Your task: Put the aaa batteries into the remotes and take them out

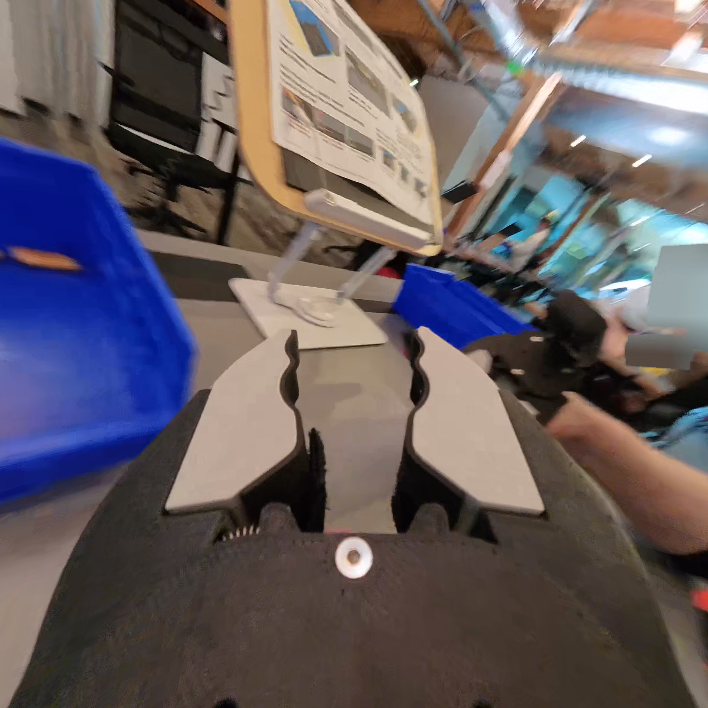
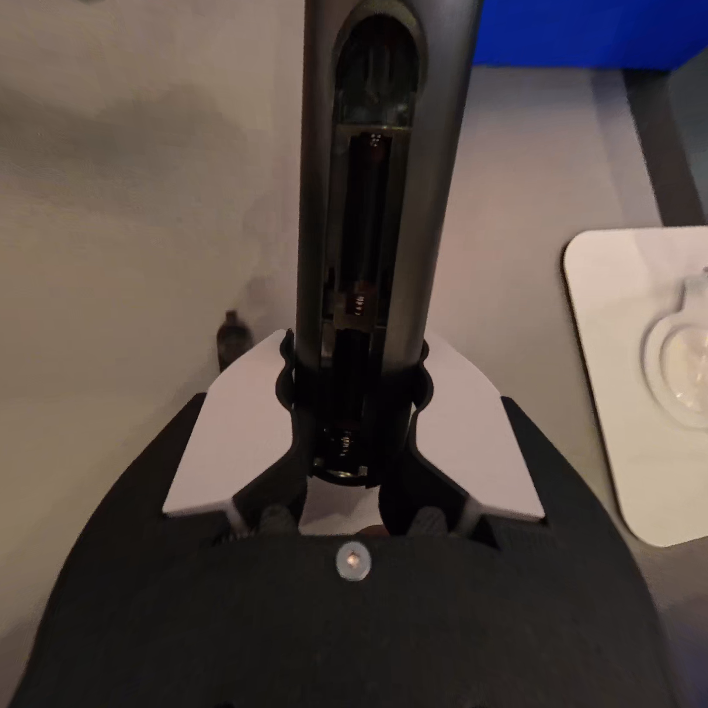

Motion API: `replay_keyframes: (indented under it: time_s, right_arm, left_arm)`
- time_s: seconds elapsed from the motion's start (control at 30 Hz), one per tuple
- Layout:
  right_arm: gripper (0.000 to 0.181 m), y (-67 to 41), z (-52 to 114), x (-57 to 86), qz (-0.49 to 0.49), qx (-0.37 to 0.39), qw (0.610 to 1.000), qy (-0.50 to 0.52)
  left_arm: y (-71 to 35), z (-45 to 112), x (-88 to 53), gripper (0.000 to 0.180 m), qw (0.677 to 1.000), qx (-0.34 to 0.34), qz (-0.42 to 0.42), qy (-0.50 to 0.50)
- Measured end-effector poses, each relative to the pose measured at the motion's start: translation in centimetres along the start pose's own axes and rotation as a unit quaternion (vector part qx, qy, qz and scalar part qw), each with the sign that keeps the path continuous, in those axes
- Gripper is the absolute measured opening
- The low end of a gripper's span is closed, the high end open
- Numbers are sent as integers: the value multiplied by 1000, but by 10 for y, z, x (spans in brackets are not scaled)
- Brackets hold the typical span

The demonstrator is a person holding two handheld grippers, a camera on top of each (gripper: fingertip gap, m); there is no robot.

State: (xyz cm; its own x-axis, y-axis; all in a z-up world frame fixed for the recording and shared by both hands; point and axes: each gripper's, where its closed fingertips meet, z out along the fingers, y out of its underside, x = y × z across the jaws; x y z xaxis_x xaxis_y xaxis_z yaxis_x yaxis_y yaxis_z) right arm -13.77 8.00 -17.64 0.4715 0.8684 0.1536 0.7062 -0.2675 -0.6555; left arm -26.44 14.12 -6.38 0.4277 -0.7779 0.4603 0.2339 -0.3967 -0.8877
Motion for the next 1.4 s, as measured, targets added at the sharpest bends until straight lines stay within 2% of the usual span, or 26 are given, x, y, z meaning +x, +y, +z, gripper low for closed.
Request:
replay_keyframes:
  time_s: [0.03, 0.1, 0.17, 0.23, 0.3, 0.37, 0.5, 0.63, 0.67, 0.73, 0.8, 0.87, 1.0, 1.13, 1.2, 1.23, 1.3, 1.4]
  right_arm:
    - [60, 8, -2, -1, -1, 0, 1000, -3]
    - [60, 25, -3, 3, 15, -7, 1000, 4]
    - [60, 35, -3, 2, 22, 0, 1000, -10]
    - [60, 42, -3, 0, 16, -11, 1000, -24]
    - [60, 47, -3, 2, 6, -19, 1000, -17]
    - [60, 50, -1, 0, 16, -16, 999, -33]
    - [60, 55, 5, -1, 10, -16, 999, -37]
    - [59, 54, 8, -1, 17, -3, 999, -48]
    - [59, 55, 8, 0, 18, -1, 999, -48]
    - [59, 56, 8, 1, 23, 4, 999, -47]
    - [59, 56, 8, 1, 26, 8, 998, -54]
    - [59, 56, 8, 1, 27, 12, 998, -55]
    - [59, 56, 8, 1, 27, 13, 998, -55]
    - [60, 56, 8, 0, 26, 16, 998, -58]
    - [59, 56, 8, 1, 27, 17, 998, -56]
    - [59, 56, 8, 1, 28, 17, 998, -56]
    - [59, 57, 7, 2, 29, 18, 998, -56]
    - [60, 57, 7, 2, 30, 19, 998, -58]
  left_arm:
    - [-13, -5, -14, 60, 999, -11, 43, -27]
    - [-36, -7, -41, 56, 985, -70, 142, -62]
    - [-60, 4, -75, 51, 958, -124, 242, -96]
    - [-69, 25, -111, 52, 924, -203, 308, -95]
    - [-77, 47, -152, 45, 887, -263, 366, -101]
    - [-76, 67, -195, 45, 848, -324, 405, -107]
    - [-57, 95, -274, 45, 734, -453, 493, -119]
    - [-34, 117, -316, 42, 664, -523, 526, -96]
    - [-29, 121, -322, 41, 655, -534, 527, -89]
    - [-22, 127, -333, 40, 638, -553, 530, -80]
    - [-11, 133, -338, 40, 639, -565, 519, -60]
    - [-9, 138, -347, 23, 620, -567, 539, -61]
    - [-7, 143, -349, 17, 628, -560, 539, -40]
    - [-7, 143, -349, 17, 657, -542, 523, -30]
    - [-6, 138, -345, 21, 650, -559, 514, -23]
    - [-2, 131, -339, 11, 644, -582, 497, -6]
    - [-2, 120, -340, 25, 636, -607, 476, -18]
    - [-9, 117, -339, 41, 632, -584, 508, -24]
